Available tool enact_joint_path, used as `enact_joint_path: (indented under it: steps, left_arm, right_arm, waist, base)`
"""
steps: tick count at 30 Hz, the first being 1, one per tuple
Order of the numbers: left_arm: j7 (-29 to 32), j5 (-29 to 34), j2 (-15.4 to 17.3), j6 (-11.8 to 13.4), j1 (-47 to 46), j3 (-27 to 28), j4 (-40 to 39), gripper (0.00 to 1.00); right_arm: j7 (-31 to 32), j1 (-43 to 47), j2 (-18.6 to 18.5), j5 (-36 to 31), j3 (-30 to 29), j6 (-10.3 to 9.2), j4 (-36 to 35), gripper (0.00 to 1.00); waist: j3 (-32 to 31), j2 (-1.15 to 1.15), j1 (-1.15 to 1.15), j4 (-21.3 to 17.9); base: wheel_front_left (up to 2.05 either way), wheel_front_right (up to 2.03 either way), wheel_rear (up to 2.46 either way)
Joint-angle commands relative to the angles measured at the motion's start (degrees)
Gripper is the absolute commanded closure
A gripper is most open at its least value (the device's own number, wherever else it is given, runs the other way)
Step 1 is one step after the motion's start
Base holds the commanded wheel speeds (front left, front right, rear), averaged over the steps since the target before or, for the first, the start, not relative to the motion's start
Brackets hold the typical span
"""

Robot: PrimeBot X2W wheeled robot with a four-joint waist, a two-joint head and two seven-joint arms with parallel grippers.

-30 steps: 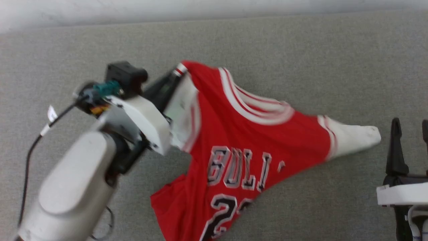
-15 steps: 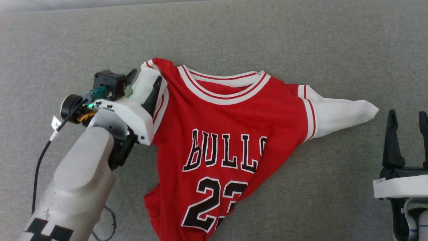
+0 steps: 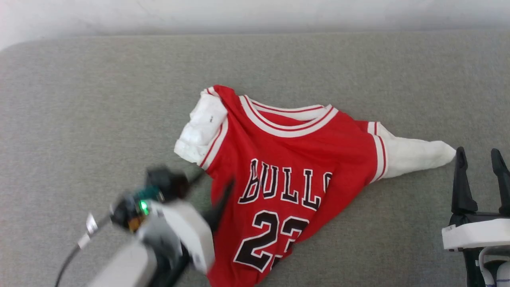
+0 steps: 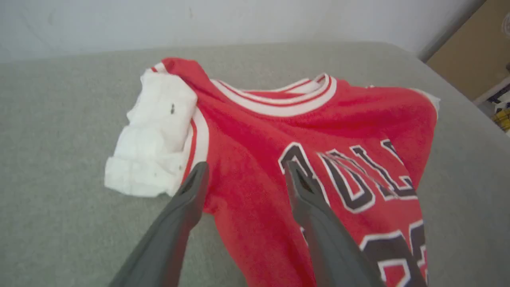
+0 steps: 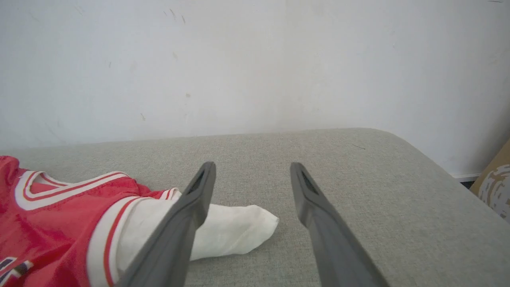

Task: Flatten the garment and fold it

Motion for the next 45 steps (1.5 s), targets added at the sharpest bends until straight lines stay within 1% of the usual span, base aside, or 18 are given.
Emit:
enact_joint_path:
  steps: [1,5,8,11,12,13,14,16,20,25,28,31,33,34,35,38,40,45]
  left_arm:
    - [3.3,-1.8,1.1,0.5,4.3,-1.6,-2.5,0.0]
    - [9.4,-3.9,2.2,2.4,10.7,-4.4,-4.6,0.0]
    - [11.7,-1.9,3.0,3.9,11.6,-6.3,-1.5,0.0]
    - [13.2,-1.0,2.9,3.7,11.0,-7.8,2.6,0.0]
    - [13.6,-1.5,2.3,3.3,10.8,-8.1,3.7,0.2]
    - [14.0,-2.0,1.8,2.7,10.4,-8.5,4.4,0.83]
    - [14.4,-2.4,1.4,1.9,9.9,-8.8,4.8,1.0]
    - [14.7,-4.4,0.0,0.1,9.0,-8.9,4.5,1.0]
    - [13.9,-10.7,-4.6,-2.8,7.4,-7.2,0.4,1.0]
    - [19.2,-18.2,-8.1,-6.5,6.8,-9.6,-6.9,1.0]
    - [21.3,-17.3,-7.5,-6.1,6.2,-11.1,-7.5,1.0]
    - [21.8,-13.6,-7.1,-4.9,6.0,-13.3,-3.0,1.0]
    - [19.8,-10.3,-7.6,-4.0,5.4,-14.2,0.9,0.37]
    - [18.7,-9.2,-8.1,-3.7,5.2,-14.5,2.7,0.14]
    - [17.4,-8.6,-8.8,-3.3,5.1,-14.5,4.1,0.0]
    - [13.6,-9.0,-11.1,-2.8,4.8,-12.9,6.2,0.0]
    - [11.4,-9.8,-11.5,-2.5,4.5,-10.9,6.0,0.0]
    - [7.4,-10.3,-9.1,-0.1,3.7,-4.8,2.9,0.0]
  right_arm:
    - [0.3,0.4,0.1,0.0,0.2,-0.05,-0.1,0.0]
    - [0.7,0.2,0.1,0.1,0.7,-0.05,-0.1,0.0]
    - [0.9,0.2,0.1,0.2,1.1,-0.05,-0.1,0.0]
    - [1.1,0.2,0.1,0.3,1.1,-0.05,-0.1,0.0]
    - [1.1,0.1,0.1,0.3,1.0,-0.05,-0.1,0.0]
    - [1.2,0.1,0.1,0.3,0.9,-0.05,-0.2,0.0]
    - [1.2,0.1,0.1,0.3,0.7,-0.05,-0.2,0.0]
    - [1.2,0.1,0.1,0.3,0.3,-0.05,-0.3,0.0]
    - [1.1,0.2,0.1,0.3,-0.1,-0.05,-0.3,0.0]
    - [0.9,0.4,0.1,0.6,-0.2,-0.05,-0.2,0.0]
    - [0.8,0.2,0.1,1.0,0.0,-0.05,0.1,0.0]
    - [0.6,0.0,0.1,1.3,0.5,-0.05,0.5,0.0]
    - [0.5,-0.2,0.1,1.4,0.7,-0.05,0.8,0.0]
    - [0.4,-0.2,0.1,1.4,0.7,-0.05,0.8,0.0]
    - [0.3,-0.3,0.1,1.4,0.7,-0.05,0.9,0.0]
    - [0.3,-0.4,0.1,1.3,0.2,-0.05,1.1,0.0]
    - [0.3,-0.4,0.1,1.2,0.0,-0.05,1.2,0.0]
    - [0.4,-0.3,0.1,1.1,-0.2,-0.05,1.2,0.0]
  waist:
    - [-1.7,0.0,0.01,1.5]
    - [-2.0,0.0,0.01,1.3]
    - [-2.1,0.0,0.01,0.8]
    - [-2.0,0.0,0.01,0.0]
    - [-1.9,0.0,0.01,-0.2]
    - [-1.9,0.0,0.01,-0.4]
    - [-1.8,0.0,0.01,-0.6]
    - [-1.8,0.0,0.01,-0.8]
    - [-2.3,0.0,0.01,-0.9]
    - [-2.7,0.0,0.01,-0.8]
    - [-2.5,0.0,0.01,-0.9]
    - [-2.0,0.0,0.01,-1.0]
    - [-1.6,0.0,0.01,-1.2]
    - [-1.5,0.0,0.01,-1.3]
    - [-1.4,0.0,0.01,-1.3]
    - [-1.4,0.0,0.01,-1.1]
    - [-1.5,0.0,0.01,-0.9]
    - [-2.0,0.0,0.01,-0.5]
  base:
    - [0.0,0.0,0.0]
    - [0.0,0.0,0.0]
    - [0.0,0.0,0.0]
    - [0.0,0.0,0.0]
    - [0.0,0.0,0.0]
    - [0.0,0.0,0.0]
    - [0.0,0.0,0.0]
    - [0.0,0.0,0.0]
    - [0.0,0.0,0.0]
    - [0.0,0.0,0.0]
    - [0.0,0.0,0.0]
    - [0.0,0.0,0.0]
    - [0.0,0.0,0.0]
    - [0.0,0.0,0.0]
    - [0.0,0.0,0.0]
    - [0.0,0.0,0.0]
    - [0.0,0.0,0.0]
    - [0.0,0.0,0.0]
